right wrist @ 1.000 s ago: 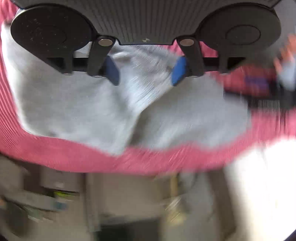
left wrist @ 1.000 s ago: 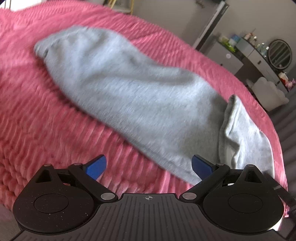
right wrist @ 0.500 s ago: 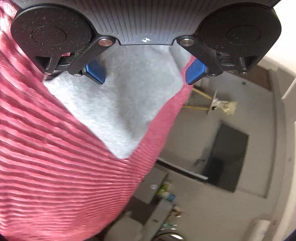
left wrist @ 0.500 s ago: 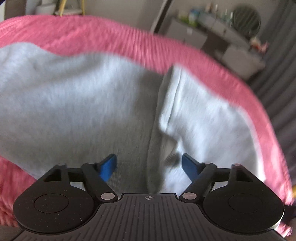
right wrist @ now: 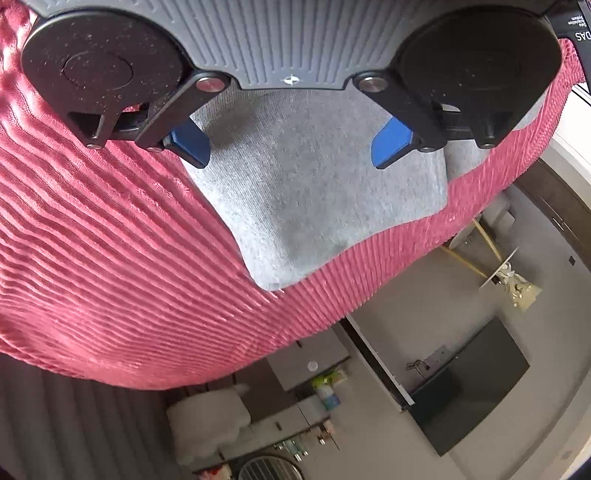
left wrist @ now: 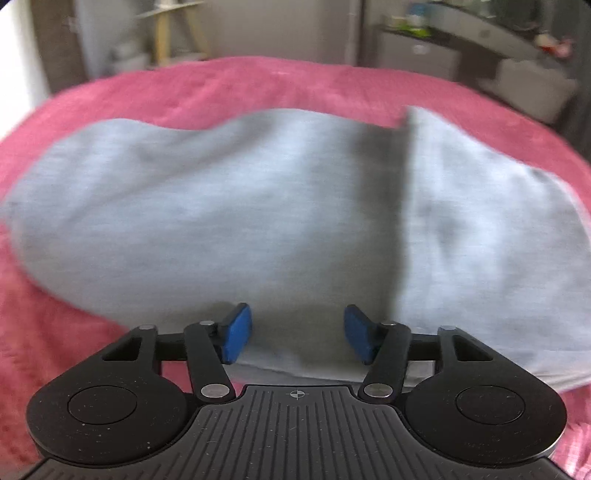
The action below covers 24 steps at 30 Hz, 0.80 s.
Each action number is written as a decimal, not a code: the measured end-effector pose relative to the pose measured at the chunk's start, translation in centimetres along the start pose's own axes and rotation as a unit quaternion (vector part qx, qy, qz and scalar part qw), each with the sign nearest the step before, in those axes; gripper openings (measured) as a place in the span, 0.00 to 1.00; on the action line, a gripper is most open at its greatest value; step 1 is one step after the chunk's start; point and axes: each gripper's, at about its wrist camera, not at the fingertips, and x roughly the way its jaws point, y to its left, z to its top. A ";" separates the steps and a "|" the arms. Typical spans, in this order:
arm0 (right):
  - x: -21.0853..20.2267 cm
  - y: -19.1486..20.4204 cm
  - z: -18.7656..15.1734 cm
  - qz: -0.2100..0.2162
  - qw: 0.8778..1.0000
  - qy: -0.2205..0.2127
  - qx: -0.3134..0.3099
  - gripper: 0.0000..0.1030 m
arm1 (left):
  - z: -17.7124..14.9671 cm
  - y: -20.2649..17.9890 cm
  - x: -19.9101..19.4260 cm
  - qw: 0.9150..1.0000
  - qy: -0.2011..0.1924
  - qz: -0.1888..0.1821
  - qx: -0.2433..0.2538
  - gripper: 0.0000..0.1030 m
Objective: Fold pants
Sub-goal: 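Lower the hems onto the pants and open the right tool, then grasp the grey waistband with the left tool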
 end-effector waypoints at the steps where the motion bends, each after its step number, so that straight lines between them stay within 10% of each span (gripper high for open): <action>1: 0.0 0.2 -0.1 0.010 1.000 0.004 -0.002 0.94 | 0.2 0.9 -0.1 1.000 0.003 -0.016 -0.024 0.61; 7: 1.9 0.7 -0.7 -0.008 0.997 0.065 -0.028 0.95 | 0.8 5.7 -1.5 0.990 -0.011 -0.052 -0.132 0.75; 15: 3.6 3.6 -1.9 -0.070 0.985 0.084 -0.131 0.95 | 2.3 12.4 -1.9 0.986 -0.046 -0.036 -0.157 0.86; 24: 3.9 3.7 -2.7 -0.093 0.982 0.074 -0.145 0.95 | 0.3 25.9 -0.1 0.950 -0.078 -0.050 -0.298 0.85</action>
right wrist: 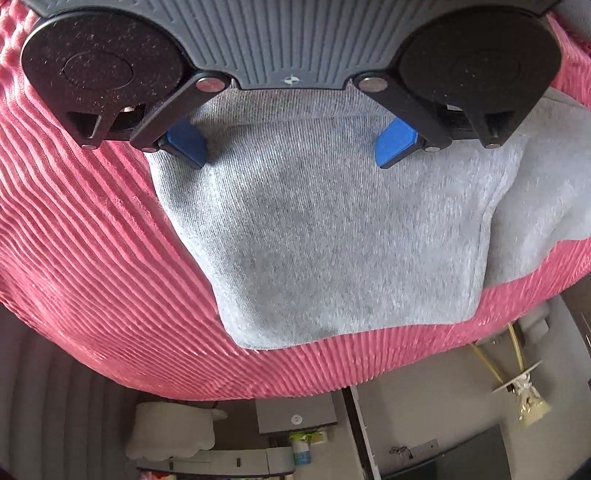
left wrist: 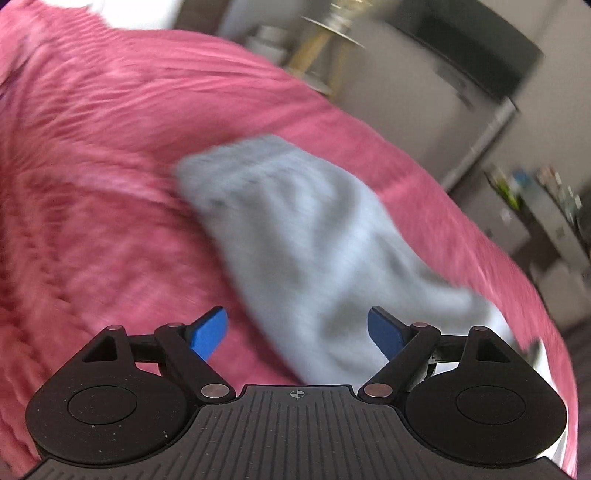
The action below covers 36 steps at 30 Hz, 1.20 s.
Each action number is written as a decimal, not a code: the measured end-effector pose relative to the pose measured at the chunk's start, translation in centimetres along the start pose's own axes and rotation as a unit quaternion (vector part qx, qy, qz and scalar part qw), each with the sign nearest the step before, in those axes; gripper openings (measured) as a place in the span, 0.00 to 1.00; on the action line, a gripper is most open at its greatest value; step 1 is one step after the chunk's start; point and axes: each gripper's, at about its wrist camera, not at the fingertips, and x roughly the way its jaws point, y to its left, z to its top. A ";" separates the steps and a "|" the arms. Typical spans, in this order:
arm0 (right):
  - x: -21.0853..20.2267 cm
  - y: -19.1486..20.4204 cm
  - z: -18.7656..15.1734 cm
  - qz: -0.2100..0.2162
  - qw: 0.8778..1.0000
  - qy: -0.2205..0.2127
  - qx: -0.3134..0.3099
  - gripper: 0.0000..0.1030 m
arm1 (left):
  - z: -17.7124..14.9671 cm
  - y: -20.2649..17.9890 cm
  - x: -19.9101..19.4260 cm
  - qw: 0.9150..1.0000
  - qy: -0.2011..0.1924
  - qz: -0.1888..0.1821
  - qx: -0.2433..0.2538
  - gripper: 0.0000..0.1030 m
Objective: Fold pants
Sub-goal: 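Grasp the grey waistband with the left tool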
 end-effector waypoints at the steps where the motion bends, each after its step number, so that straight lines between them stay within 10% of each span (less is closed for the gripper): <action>1: 0.0 -0.1 0.0 0.002 1.000 -0.005 0.002 0.95 | 0.5 1.0 0.5 1.000 0.008 -0.005 -0.013 0.84; 25: 1.9 1.0 0.3 -0.039 0.998 -0.035 -0.025 0.95 | 6.4 5.6 10.7 0.983 0.059 -0.134 -0.113 0.82; 31: 2.0 1.0 0.2 -0.041 0.998 -0.038 -0.026 0.95 | 6.6 4.4 9.5 0.990 0.044 -0.119 -0.056 0.37; 36: 2.0 1.1 0.3 -0.041 0.998 -0.040 -0.025 0.95 | 7.2 2.7 7.7 0.987 0.013 -0.156 -0.033 0.32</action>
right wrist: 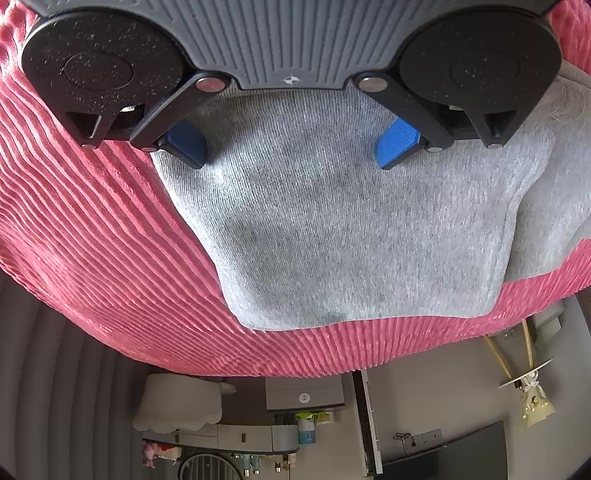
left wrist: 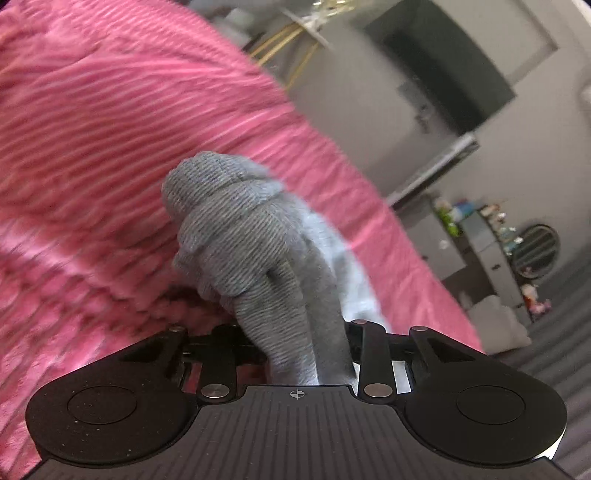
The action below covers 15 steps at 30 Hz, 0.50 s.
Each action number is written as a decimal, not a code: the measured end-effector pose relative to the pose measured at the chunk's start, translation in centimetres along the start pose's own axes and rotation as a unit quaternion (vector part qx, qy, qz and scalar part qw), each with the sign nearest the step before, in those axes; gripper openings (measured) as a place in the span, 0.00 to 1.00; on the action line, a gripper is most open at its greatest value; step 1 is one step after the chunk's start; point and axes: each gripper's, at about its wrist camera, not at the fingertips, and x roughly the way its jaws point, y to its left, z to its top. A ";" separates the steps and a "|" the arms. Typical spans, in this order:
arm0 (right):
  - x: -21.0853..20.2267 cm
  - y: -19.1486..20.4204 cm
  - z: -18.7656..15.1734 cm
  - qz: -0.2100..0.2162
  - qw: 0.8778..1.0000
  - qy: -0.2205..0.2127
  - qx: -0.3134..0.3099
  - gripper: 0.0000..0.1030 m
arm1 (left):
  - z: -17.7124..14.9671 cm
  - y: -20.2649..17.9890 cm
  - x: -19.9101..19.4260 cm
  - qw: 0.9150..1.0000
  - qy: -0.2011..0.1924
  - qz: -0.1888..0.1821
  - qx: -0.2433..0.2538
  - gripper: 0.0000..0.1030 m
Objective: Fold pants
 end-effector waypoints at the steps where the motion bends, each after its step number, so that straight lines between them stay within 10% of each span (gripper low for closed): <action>1: 0.0 0.0 0.0 0.000 1.000 -0.001 0.000 0.95 | 0.1 -0.8 0.1 1.000 -0.002 -0.002 0.015 0.32; 7: 0.1 0.0 0.0 -0.001 1.000 -0.002 0.001 0.95 | 0.5 -2.6 1.2 0.999 0.009 0.009 0.038 0.35; 11: 0.2 0.0 0.1 -0.001 1.000 -0.003 0.001 0.95 | 0.3 -1.8 1.8 0.999 0.026 0.022 0.013 0.75; 15: 0.1 0.0 0.1 -0.002 1.000 -0.002 0.001 0.95 | -0.1 0.7 3.5 0.996 0.051 0.053 -0.053 0.61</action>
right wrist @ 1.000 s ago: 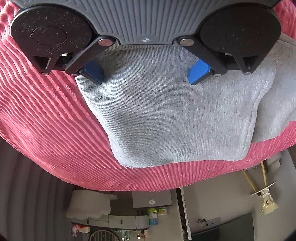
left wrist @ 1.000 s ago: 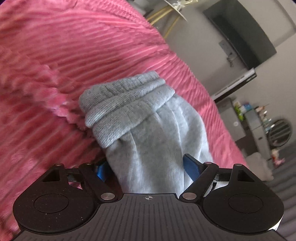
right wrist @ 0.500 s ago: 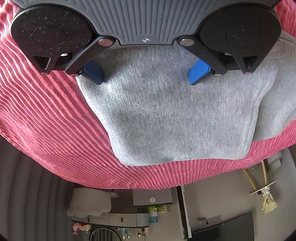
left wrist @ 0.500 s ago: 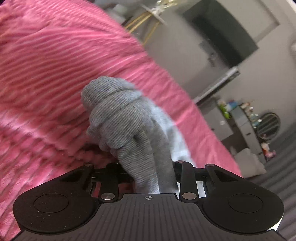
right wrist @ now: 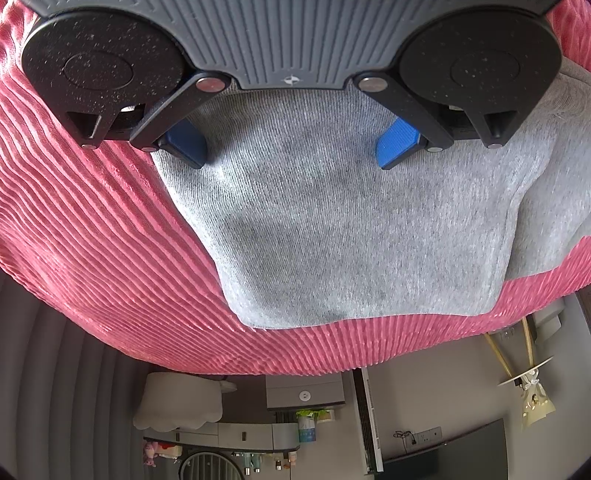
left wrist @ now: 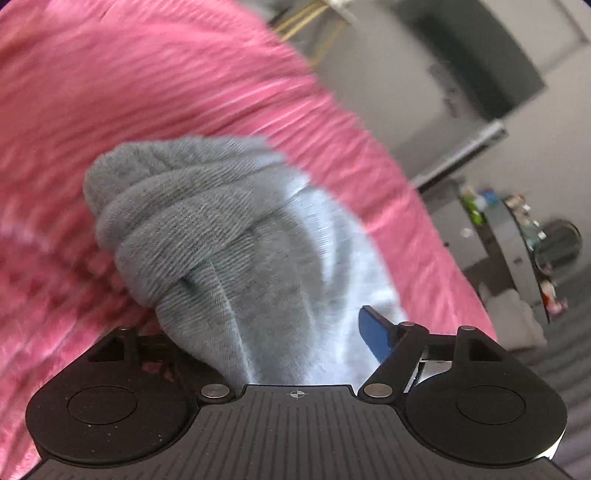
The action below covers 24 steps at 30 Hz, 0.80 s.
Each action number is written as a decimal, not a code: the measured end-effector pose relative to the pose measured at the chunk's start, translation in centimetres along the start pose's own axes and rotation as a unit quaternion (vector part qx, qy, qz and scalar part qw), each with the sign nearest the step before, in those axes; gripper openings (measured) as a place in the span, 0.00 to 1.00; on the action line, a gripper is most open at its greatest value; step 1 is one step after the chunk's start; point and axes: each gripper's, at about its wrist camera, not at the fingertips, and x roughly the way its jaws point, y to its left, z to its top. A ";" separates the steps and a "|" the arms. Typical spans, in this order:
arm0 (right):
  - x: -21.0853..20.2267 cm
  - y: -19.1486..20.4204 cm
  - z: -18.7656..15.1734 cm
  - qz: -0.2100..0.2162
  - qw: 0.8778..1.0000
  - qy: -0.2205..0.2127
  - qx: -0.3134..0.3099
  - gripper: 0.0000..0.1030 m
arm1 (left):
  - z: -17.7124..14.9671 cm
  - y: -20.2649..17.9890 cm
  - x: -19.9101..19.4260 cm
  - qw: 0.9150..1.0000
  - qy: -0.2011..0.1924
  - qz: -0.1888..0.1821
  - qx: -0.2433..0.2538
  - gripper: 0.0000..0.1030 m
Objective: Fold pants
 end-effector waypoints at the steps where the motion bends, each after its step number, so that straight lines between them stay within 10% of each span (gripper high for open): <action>1: 0.0 0.0 0.0 0.000 1.000 0.000 0.000 0.95 | 0.1 0.6 0.4 1.000 0.006 0.006 -0.013 0.43; 8: -0.1 0.3 0.1 -0.007 1.000 0.000 -0.010 0.95 | 0.2 -0.1 -1.1 1.000 -0.010 0.001 0.000 0.23; 24: -1.8 -2.8 1.0 0.009 0.996 -0.016 0.090 0.95 | -2.4 -10.4 -8.6 0.988 -0.092 -0.027 0.119 0.22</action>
